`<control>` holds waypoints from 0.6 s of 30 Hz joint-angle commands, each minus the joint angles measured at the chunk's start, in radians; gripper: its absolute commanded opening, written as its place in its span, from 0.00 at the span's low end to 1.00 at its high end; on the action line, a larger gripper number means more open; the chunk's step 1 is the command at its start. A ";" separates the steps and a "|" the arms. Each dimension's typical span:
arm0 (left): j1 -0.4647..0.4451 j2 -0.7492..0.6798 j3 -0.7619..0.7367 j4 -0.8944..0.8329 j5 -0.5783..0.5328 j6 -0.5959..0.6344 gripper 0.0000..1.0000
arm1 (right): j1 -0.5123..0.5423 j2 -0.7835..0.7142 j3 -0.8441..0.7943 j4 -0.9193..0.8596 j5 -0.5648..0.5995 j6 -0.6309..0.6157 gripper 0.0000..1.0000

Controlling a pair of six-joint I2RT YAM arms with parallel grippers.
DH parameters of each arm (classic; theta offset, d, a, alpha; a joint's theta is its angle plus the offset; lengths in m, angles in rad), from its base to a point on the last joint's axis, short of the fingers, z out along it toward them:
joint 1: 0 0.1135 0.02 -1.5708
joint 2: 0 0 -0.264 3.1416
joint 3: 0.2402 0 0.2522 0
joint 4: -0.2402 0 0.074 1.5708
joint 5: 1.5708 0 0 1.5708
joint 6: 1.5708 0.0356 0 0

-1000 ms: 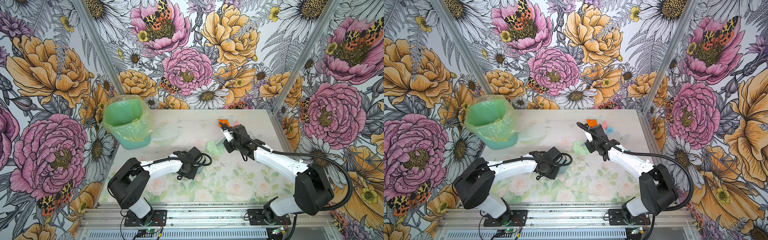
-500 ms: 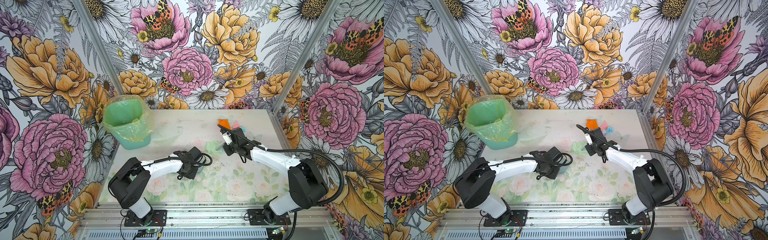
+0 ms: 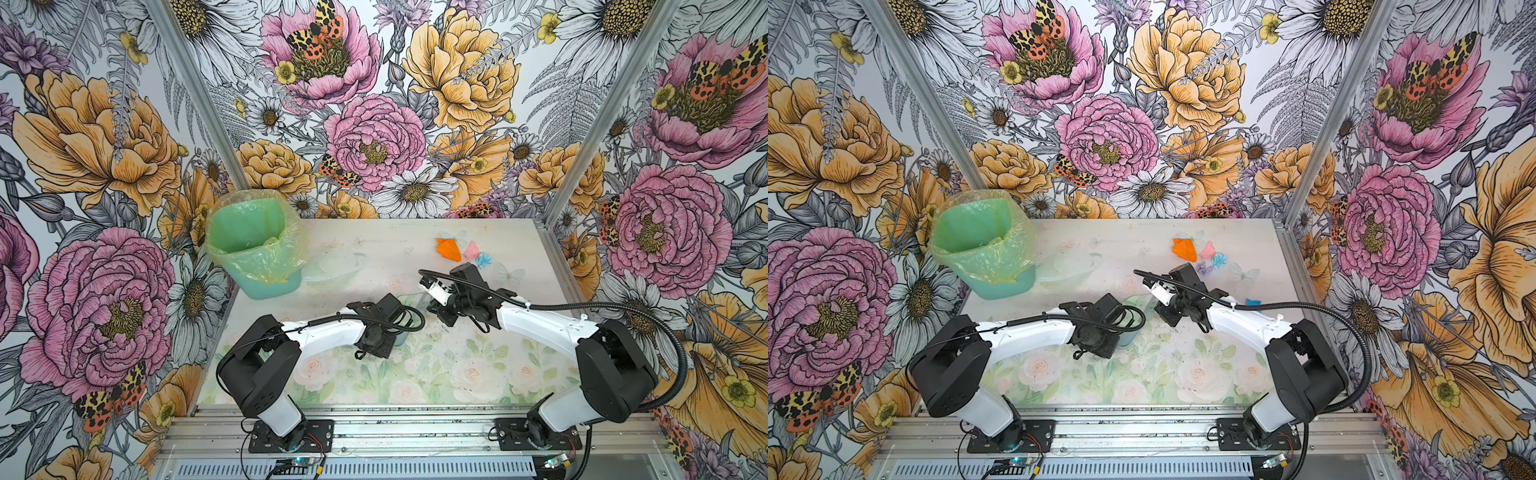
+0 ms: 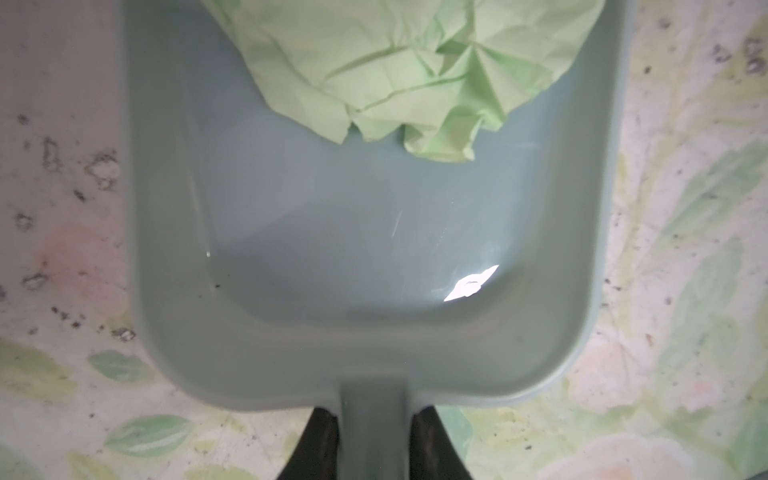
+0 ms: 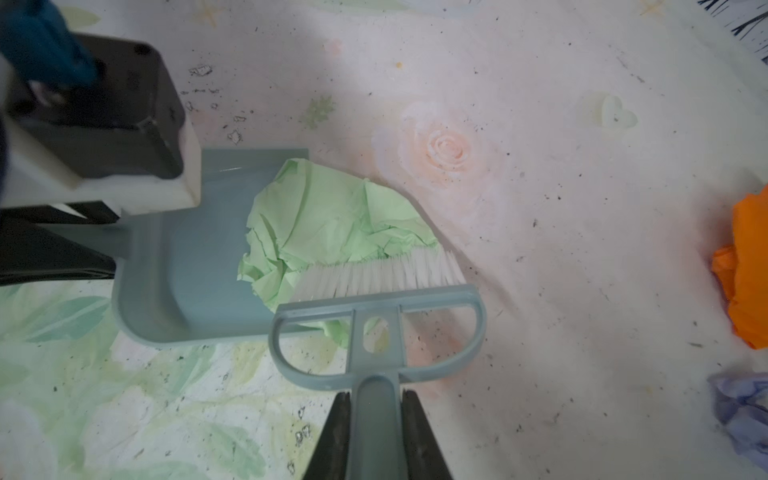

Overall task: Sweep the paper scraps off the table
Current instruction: 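Sweep the light green scrap deeper into the dustpan with the right gripper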

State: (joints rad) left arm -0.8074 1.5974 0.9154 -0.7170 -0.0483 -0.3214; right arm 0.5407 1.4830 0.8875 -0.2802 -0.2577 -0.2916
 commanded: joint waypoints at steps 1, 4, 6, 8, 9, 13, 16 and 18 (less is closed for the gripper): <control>0.011 -0.028 -0.013 0.021 -0.014 0.012 0.00 | -0.022 -0.079 -0.041 0.015 0.057 -0.029 0.00; 0.015 -0.027 -0.010 0.021 -0.013 0.018 0.00 | -0.028 -0.142 -0.073 0.057 0.075 -0.017 0.00; 0.014 -0.025 -0.010 0.021 -0.013 0.018 0.00 | -0.032 -0.183 -0.093 0.089 0.069 -0.003 0.00; 0.016 -0.025 -0.010 0.021 -0.014 0.019 0.00 | -0.039 -0.214 -0.109 0.131 0.109 0.014 0.00; 0.014 -0.025 -0.010 0.021 -0.013 0.020 0.00 | -0.047 -0.219 -0.108 0.144 0.137 0.027 0.00; 0.013 -0.028 -0.013 0.022 -0.013 0.016 0.00 | -0.070 -0.182 -0.073 0.146 0.227 0.051 0.00; 0.014 -0.030 -0.013 0.022 -0.012 0.018 0.00 | -0.077 -0.128 -0.040 0.120 0.238 0.058 0.00; 0.014 -0.032 -0.013 0.022 -0.012 0.017 0.00 | -0.078 -0.103 -0.031 0.104 0.241 0.076 0.00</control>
State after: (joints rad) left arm -0.8009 1.5974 0.9150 -0.7136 -0.0486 -0.3138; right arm 0.4664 1.3514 0.8162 -0.1749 -0.0582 -0.2516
